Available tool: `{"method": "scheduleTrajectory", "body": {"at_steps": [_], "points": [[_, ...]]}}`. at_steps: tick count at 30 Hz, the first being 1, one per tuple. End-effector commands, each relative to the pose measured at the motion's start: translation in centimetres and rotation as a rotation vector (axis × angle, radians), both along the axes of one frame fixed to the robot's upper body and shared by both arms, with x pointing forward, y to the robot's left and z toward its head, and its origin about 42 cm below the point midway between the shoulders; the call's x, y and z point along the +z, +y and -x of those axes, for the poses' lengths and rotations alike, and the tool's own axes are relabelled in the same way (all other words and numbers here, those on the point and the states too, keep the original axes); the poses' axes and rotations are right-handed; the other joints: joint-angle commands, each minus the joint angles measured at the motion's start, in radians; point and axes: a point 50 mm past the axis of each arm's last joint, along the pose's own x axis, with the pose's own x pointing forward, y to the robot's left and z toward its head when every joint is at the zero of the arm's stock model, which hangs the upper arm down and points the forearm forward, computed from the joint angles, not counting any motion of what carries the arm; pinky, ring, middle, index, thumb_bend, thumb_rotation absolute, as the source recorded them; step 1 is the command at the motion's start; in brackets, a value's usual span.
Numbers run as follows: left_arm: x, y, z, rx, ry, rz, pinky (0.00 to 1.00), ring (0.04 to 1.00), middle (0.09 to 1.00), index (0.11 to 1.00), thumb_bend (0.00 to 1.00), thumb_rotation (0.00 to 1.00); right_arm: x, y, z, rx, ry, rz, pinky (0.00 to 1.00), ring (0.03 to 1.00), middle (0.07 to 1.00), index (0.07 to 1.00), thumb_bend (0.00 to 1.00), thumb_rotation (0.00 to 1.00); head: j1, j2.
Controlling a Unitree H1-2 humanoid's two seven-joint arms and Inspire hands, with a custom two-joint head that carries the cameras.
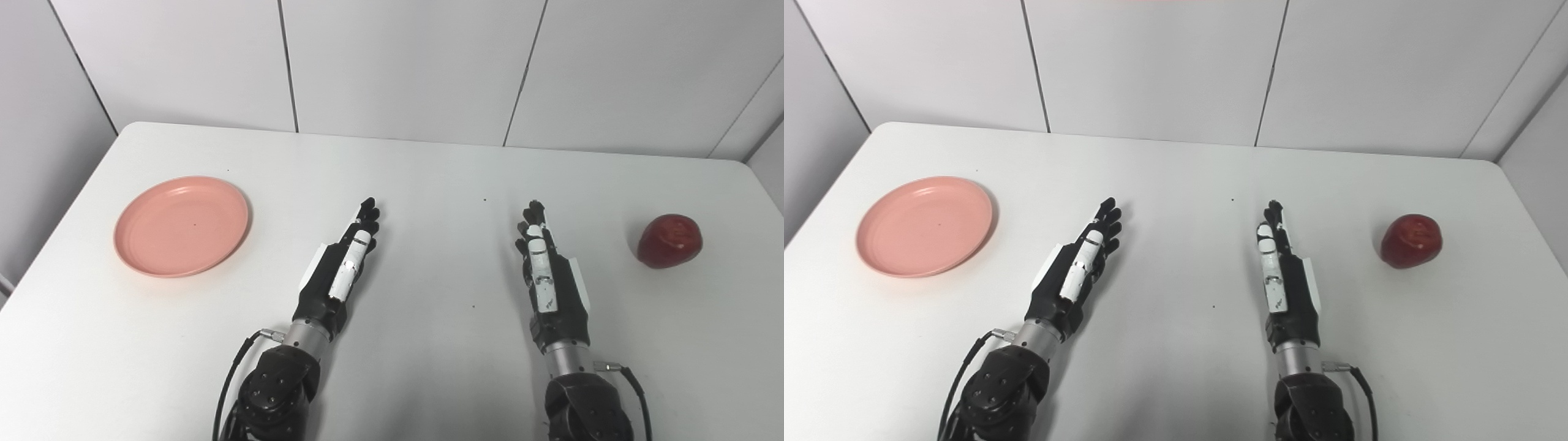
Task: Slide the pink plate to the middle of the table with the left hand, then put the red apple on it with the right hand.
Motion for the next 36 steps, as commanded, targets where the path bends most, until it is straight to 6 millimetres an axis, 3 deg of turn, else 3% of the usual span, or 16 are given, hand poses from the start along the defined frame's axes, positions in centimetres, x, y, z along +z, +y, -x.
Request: {"method": "scheduleTrajectory", "body": {"at_steps": [1, 11, 18, 25, 36], "points": [[1.3, -0.4, -0.2, -0.003, -0.074, 0.025, 1.0, 1.0, 1.0, 0.993, 0.39, 1.0, 1.2, 0.3, -0.4, 0.008, -0.064, 0.0, 1.0, 1.0, 1.0, 1.0, 0.23, 1.0, 0.002, -0.001], [1.2, -0.4, -0.1, -0.005, -0.073, 0.023, 1.0, 1.0, 1.0, 0.993, 0.39, 1.0, 1.2, 0.3, -0.4, 0.013, -0.07, 0.004, 1.0, 1.0, 1.0, 1.0, 0.22, 1.0, 0.008, -0.006], [0.7, -0.9, -0.1, -0.013, -0.07, 0.01, 1.0, 1.0, 1.0, 0.994, 0.39, 1.0, 0.7, -0.2, -0.3, 0.017, -0.071, 0.003, 1.0, 1.0, 1.0, 1.0, 0.2, 1.0, 0.068, -0.051], [-0.3, -2.3, -0.2, -0.006, -0.056, 0.005, 0.98, 0.995, 1.0, 0.985, 0.4, 1.0, -0.4, -1.5, -0.3, 0.011, -0.067, 0.018, 1.0, 1.0, 1.0, 1.0, 0.21, 1.0, 0.161, -0.124], [-0.6, -3.3, -0.4, 0.005, -0.035, 0.001, 0.96, 0.992, 0.994, 0.98, 0.39, 1.0, -1.0, -2.0, -0.6, 0.043, -0.067, -0.011, 1.0, 1.0, 1.0, 1.0, 0.22, 1.0, 0.192, -0.142]]}}
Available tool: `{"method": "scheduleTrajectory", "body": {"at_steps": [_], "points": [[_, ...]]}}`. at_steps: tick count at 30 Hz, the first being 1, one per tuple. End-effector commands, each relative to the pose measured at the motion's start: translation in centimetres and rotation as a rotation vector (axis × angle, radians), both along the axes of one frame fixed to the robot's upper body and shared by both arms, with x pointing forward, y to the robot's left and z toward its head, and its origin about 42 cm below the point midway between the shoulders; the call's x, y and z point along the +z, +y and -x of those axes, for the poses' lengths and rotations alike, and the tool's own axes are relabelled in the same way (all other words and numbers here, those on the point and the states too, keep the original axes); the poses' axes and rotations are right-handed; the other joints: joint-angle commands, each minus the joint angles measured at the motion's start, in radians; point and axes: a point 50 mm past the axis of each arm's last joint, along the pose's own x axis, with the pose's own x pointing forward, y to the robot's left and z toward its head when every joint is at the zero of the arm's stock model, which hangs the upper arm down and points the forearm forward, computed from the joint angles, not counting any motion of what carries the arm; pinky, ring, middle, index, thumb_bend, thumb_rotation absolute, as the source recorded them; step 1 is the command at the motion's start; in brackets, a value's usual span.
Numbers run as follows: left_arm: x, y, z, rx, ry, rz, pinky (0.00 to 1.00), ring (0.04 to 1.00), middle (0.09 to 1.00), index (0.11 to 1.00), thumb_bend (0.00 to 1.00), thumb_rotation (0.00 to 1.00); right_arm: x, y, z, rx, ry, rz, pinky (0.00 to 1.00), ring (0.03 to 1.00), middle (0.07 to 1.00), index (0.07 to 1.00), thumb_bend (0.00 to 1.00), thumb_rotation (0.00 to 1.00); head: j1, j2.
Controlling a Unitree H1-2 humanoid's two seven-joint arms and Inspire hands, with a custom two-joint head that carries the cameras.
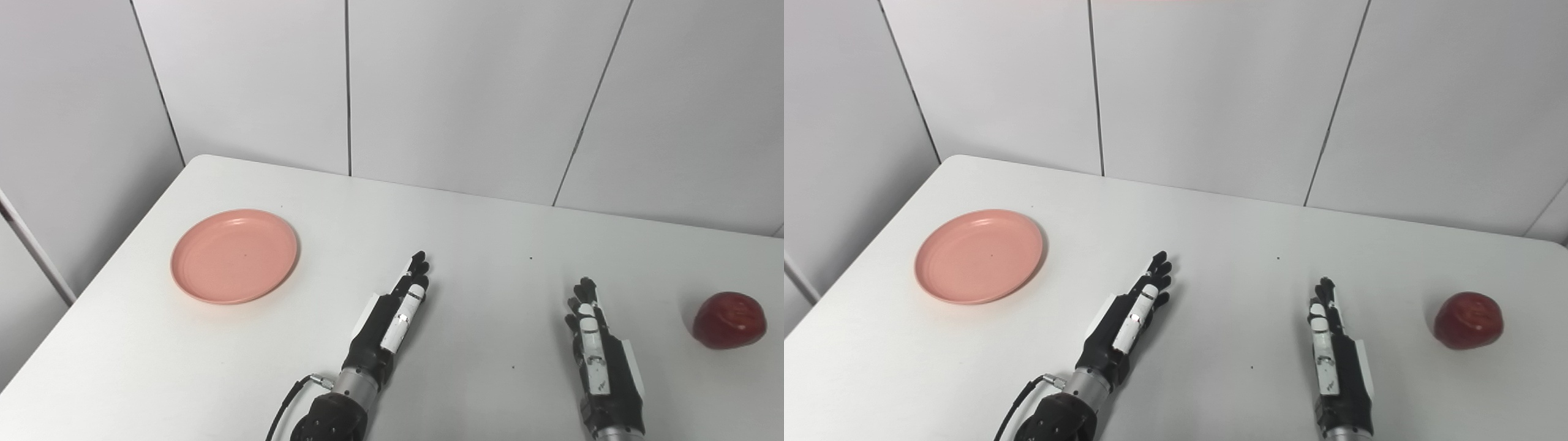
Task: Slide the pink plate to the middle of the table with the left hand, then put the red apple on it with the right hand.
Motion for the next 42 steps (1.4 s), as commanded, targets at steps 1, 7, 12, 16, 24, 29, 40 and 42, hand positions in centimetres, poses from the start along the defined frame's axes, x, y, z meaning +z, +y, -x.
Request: {"method": "scheduleTrajectory", "body": {"at_steps": [1, 7, 12, 16, 24, 29, 40, 42], "points": [[0.9, -1.3, -0.3, -0.027, -0.03, 0.019, 0.96, 0.993, 0.995, 0.98, 0.38, 1.0, 1.5, 0.2, -0.5, 0.018, -0.083, -0.019, 1.0, 1.0, 1.0, 1.0, 0.21, 1.0, -0.002, 0.002], [1.0, -1.1, -0.4, -0.028, -0.036, 0.019, 0.97, 0.991, 0.996, 0.981, 0.39, 1.0, 1.5, 0.3, -0.5, 0.016, -0.088, -0.013, 1.0, 1.0, 1.0, 1.0, 0.2, 1.0, -0.007, 0.008], [1.1, -0.9, -0.4, -0.027, -0.041, 0.019, 0.97, 0.99, 0.994, 0.978, 0.39, 1.0, 1.5, 0.4, -0.5, 0.016, -0.094, -0.015, 1.0, 1.0, 1.0, 1.0, 0.19, 1.0, -0.006, 0.009], [1.2, -0.8, -0.5, -0.028, -0.047, 0.019, 0.96, 0.99, 0.995, 0.978, 0.39, 1.0, 1.6, 0.4, -0.5, 0.015, -0.092, -0.013, 1.0, 1.0, 1.0, 1.0, 0.19, 1.0, -0.006, 0.009], [1.9, 0.0, -0.7, -0.041, -0.086, 0.011, 0.98, 0.993, 0.995, 0.976, 0.4, 1.0, 1.5, 0.4, -0.5, 0.014, -0.092, -0.01, 1.0, 1.0, 1.0, 1.0, 0.19, 1.0, -0.001, 0.007], [3.1, 0.7, -1.0, -0.064, -0.123, -0.004, 0.98, 0.99, 0.993, 0.973, 0.4, 1.0, 1.6, 0.3, -0.4, 0.018, -0.085, -0.016, 1.0, 1.0, 1.0, 1.0, 0.2, 1.0, 0.005, 0.007], [6.5, 2.2, -1.1, -0.069, -0.233, 0.012, 0.97, 0.975, 0.981, 0.957, 0.44, 1.0, 1.5, 0.0, -0.3, 0.017, -0.095, 0.01, 1.0, 1.0, 1.0, 1.0, 0.21, 1.0, 0.016, 0.007], [7.1, 2.6, -1.2, -0.069, -0.256, -0.005, 0.97, 0.98, 0.984, 0.959, 0.44, 1.0, 1.6, 0.0, -0.3, 0.013, -0.093, 0.008, 1.0, 1.0, 1.0, 1.0, 0.2, 1.0, 0.017, 0.008]]}}
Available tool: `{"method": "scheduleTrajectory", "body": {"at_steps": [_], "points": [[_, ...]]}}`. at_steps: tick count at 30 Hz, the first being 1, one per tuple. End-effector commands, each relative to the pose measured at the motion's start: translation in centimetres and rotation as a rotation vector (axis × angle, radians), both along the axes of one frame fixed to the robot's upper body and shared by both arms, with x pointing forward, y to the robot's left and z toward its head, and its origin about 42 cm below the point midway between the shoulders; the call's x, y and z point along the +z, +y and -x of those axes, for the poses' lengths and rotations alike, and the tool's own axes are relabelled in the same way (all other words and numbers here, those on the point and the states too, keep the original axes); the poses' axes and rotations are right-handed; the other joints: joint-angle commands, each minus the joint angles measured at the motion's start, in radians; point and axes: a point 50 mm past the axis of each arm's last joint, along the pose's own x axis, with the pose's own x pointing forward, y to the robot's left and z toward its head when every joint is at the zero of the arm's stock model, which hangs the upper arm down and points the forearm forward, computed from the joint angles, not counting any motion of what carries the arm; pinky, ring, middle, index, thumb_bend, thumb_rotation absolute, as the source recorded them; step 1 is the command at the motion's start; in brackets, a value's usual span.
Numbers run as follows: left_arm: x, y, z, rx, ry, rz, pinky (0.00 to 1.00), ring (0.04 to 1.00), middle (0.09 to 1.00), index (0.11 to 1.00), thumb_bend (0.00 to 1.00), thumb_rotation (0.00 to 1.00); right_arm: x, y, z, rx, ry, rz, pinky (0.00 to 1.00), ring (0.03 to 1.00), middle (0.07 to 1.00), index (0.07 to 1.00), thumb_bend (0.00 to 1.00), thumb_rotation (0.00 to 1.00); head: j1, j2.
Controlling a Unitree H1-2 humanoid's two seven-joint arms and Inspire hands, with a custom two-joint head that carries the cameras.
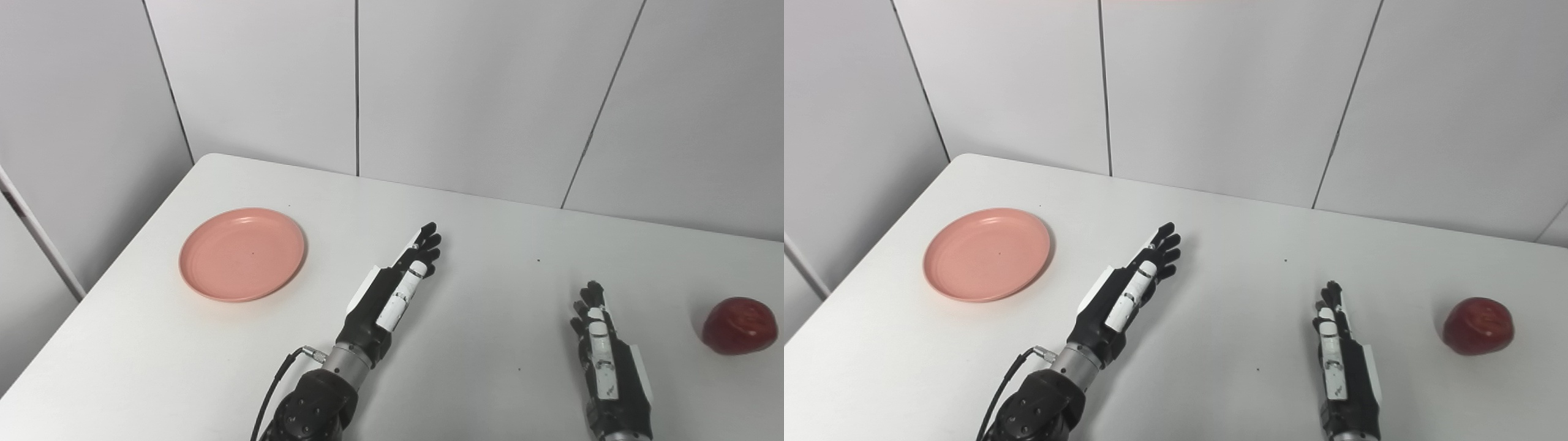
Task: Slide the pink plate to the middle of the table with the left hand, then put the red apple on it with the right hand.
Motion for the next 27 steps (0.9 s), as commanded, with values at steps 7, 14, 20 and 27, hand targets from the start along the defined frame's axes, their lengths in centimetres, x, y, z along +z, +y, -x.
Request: {"method": "scheduleTrajectory", "body": {"at_steps": [7, 14, 20, 27], "points": [[4.4, 1.5, -0.9, 0.0, -0.143, 0.035, 0.96, 0.966, 0.977, 0.961, 0.44, 1.0, 1.7, 0.1, -0.3, 0.013, -0.077, -0.012, 1.0, 1.0, 1.0, 1.0, 0.22, 1.0, 0.004, 0.001], [6.1, 2.9, -1.5, 0.031, -0.184, 0.066, 0.95, 0.965, 0.977, 0.957, 0.44, 1.0, 1.9, 0.0, -0.2, 0.013, -0.084, -0.013, 1.0, 1.0, 1.0, 1.0, 0.2, 1.0, 0.011, 0.004], [7.4, 4.4, -2.2, 0.061, -0.207, 0.079, 0.97, 0.961, 0.968, 0.949, 0.44, 1.0, 1.8, -0.2, -0.2, 0.003, -0.091, -0.001, 1.0, 1.0, 1.0, 1.0, 0.17, 1.0, 0.014, 0.003], [8.3, 6.1, -3.0, 0.14, -0.235, 0.071, 0.93, 0.935, 0.948, 0.934, 0.42, 1.0, 1.8, -0.2, -0.2, 0.003, -0.092, -0.002, 1.0, 1.0, 1.0, 1.0, 0.18, 1.0, 0.016, 0.002]]}}
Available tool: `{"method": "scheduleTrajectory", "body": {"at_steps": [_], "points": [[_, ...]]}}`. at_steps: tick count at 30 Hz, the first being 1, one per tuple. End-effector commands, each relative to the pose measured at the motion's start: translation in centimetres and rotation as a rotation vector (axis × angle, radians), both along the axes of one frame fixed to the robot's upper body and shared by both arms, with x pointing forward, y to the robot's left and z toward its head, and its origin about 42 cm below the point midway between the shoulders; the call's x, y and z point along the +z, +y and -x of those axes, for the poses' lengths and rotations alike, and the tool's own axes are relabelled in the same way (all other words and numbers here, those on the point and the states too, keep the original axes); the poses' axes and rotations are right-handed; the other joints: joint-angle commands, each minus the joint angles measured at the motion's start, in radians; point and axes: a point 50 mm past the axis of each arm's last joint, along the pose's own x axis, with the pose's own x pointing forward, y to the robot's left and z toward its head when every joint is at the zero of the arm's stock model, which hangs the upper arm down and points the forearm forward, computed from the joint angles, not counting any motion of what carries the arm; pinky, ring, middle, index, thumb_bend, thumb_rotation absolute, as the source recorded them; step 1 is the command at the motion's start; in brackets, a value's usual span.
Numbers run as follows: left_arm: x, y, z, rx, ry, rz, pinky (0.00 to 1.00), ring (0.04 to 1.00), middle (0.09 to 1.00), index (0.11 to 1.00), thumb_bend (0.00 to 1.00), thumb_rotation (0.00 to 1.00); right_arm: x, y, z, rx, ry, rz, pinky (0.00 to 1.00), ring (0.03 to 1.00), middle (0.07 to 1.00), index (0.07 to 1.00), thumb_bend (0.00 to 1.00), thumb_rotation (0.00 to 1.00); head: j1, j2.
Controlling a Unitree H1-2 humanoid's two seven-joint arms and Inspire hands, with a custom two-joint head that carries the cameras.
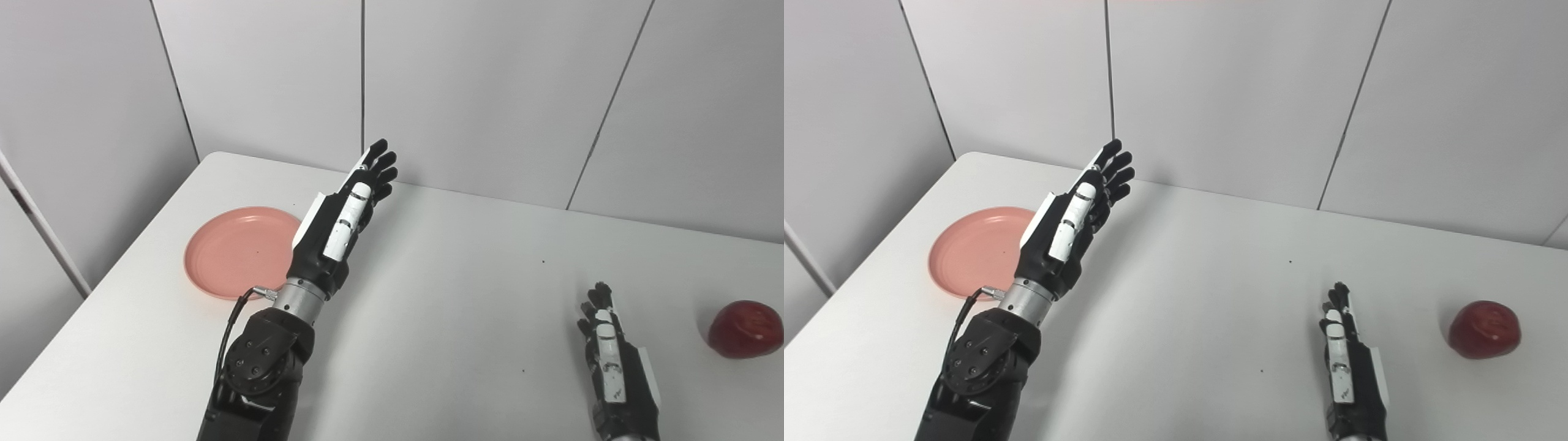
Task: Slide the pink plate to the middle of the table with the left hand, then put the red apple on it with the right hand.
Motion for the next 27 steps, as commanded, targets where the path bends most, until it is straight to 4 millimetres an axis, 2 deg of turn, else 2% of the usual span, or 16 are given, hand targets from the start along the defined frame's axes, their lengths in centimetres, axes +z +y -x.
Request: {"method": "scheduleTrajectory", "body": {"at_steps": [1, 16, 23, 27], "points": [[2.2, 0.4, -0.7, 0.013, -0.075, -0.006, 0.93, 0.934, 0.948, 0.934, 0.42, 1.0, 1.5, -0.1, -0.3, 0.005, -0.084, 0.004, 1.0, 1.0, 1.0, 1.0, 0.18, 1.0, -0.003, 0.0], [3.2, 5.4, -2.8, 0.124, -0.106, -0.002, 0.97, 0.95, 0.954, 0.937, 0.42, 1.0, 1.6, -0.1, -0.3, -0.002, -0.09, 0.006, 1.0, 1.0, 1.0, 1.0, 0.18, 1.0, 0.002, 0.001], [4.0, 7.8, -3.7, 0.197, -0.12, 0.0, 0.95, 0.943, 0.949, 0.922, 0.41, 1.0, 1.5, -0.2, -0.4, -0.002, -0.092, 0.0, 1.0, 1.0, 1.0, 1.0, 0.17, 1.0, 0.005, 0.001], [4.3, 9.2, -4.1, 0.222, -0.128, -0.019, 0.95, 0.946, 0.95, 0.919, 0.44, 1.0, 1.4, -0.3, -0.4, 0.005, -0.087, -0.001, 1.0, 1.0, 1.0, 1.0, 0.19, 1.0, 0.006, 0.001]]}}
